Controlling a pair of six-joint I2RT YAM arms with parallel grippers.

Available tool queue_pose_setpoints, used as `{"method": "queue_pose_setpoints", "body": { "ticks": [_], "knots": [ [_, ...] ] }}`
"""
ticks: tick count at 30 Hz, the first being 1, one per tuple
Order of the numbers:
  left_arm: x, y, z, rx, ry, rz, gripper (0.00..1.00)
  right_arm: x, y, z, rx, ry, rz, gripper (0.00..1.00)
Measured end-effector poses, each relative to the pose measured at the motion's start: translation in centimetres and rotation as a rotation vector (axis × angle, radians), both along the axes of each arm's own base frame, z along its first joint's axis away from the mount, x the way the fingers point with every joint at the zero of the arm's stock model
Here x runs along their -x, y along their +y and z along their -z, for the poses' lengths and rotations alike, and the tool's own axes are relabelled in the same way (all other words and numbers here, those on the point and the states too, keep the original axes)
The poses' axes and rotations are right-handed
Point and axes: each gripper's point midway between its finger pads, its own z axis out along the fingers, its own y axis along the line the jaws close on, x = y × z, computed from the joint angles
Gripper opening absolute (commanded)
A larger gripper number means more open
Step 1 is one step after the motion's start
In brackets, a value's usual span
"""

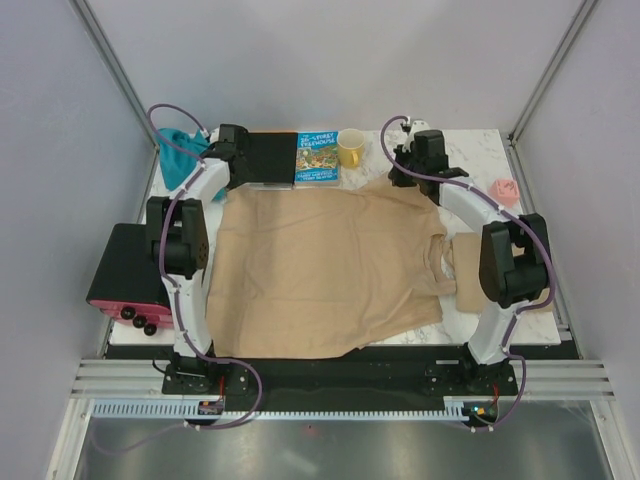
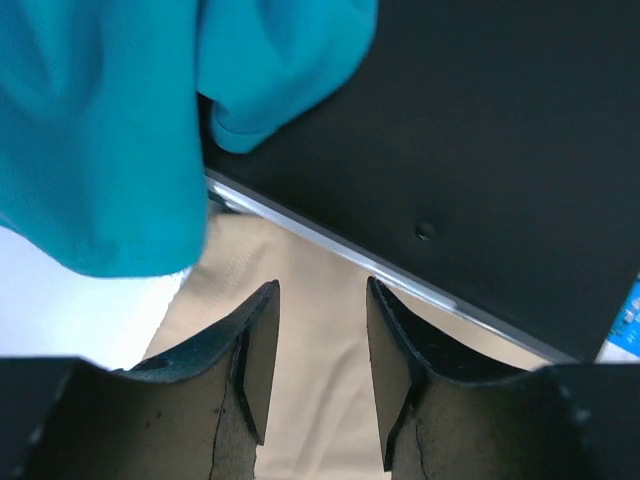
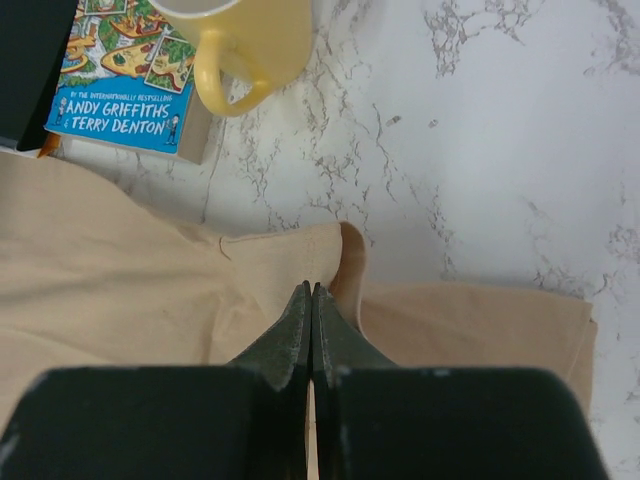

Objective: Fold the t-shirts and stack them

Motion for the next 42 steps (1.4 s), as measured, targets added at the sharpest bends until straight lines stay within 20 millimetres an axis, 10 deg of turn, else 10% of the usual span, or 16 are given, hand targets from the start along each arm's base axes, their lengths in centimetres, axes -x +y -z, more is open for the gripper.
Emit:
{"method": "queue_pose_setpoints", "body": {
  "ticks": [13, 42],
  "knots": [
    [-0.5, 3.8, 2.6, 0.005, 0.052, -0.080, 0.47, -0.6, -1.7, -1.1, -0.006, -0.025, 0.035, 0.00],
    [-0.3, 2.8, 4.3, 0.045, 0.193, -0.057, 0.30, -0.4, -1.7, -1.5, -0.056, -0.018, 0.012, 0.00]
  ]
}}
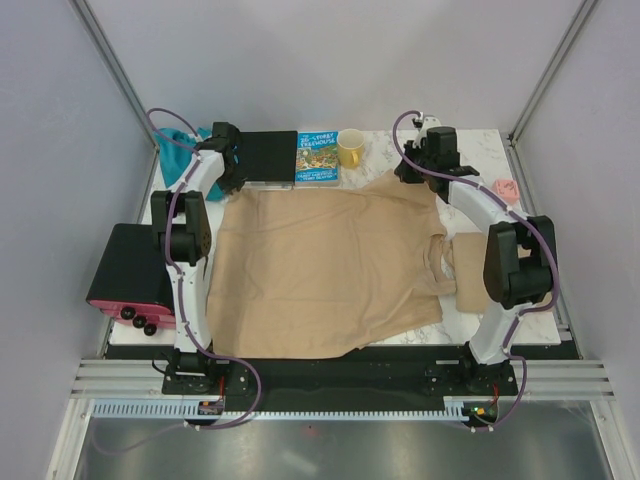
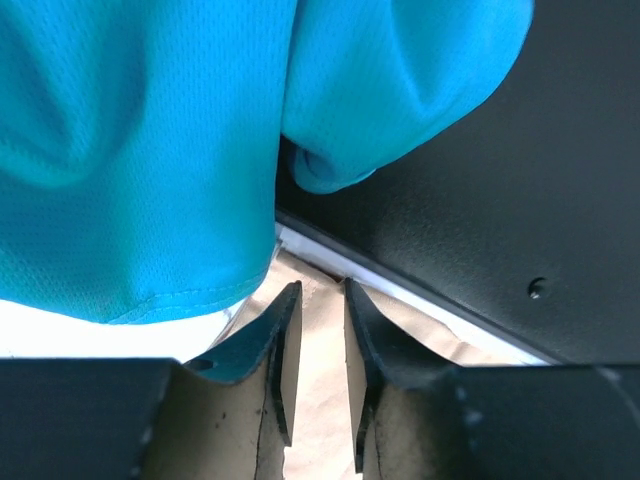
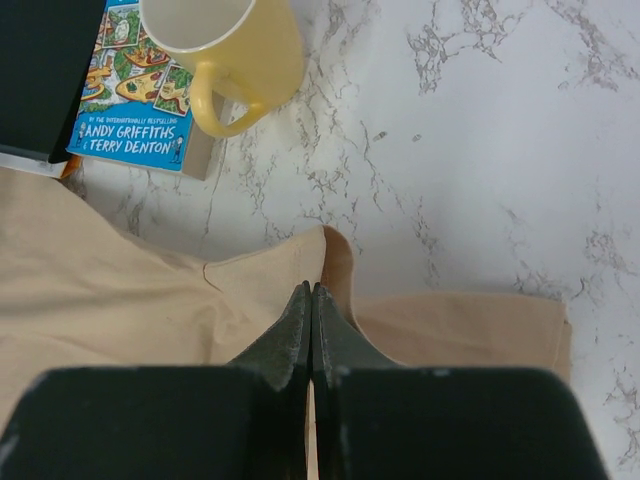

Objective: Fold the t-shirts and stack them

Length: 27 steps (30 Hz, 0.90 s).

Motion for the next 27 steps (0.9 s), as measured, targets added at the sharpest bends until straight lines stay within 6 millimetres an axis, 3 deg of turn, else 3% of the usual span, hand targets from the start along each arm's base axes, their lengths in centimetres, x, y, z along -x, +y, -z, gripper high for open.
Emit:
{"method": "queue_pose_setpoints", "body": {
  "ticks": [3, 9, 14, 20, 27],
  "knots": [
    [0.5, 0.0, 0.2, -0.001, 0.020, 0.000, 0.42, 0.1, 0.0, -0.6, -0.013, -0.008, -0.001, 0.00],
    [1.6, 0.1, 1.1, -0.003, 0.065, 0.000, 0.56, -0.1, 0.0, -1.8, -0.041, -0.035, -0.009, 0.00],
    [2.0, 0.0, 1.5, -0.004, 0.078, 0.002, 0.56, -0.1, 0.1, -2.1, -0.060, -0.041, -0.013, 0.00],
    [2.1, 0.1, 1.6, -0.009, 0.082, 0.000, 0.40, 0.2, 0.2, -2.3, -0.072, -0.043, -0.023, 0.00],
    [2.3, 0.2, 1.7, -0.015, 0.088, -0.001, 0.11, 0.2, 0.3, -2.8, -0.088, -0.052, -0.030, 0.00]
  ]
}}
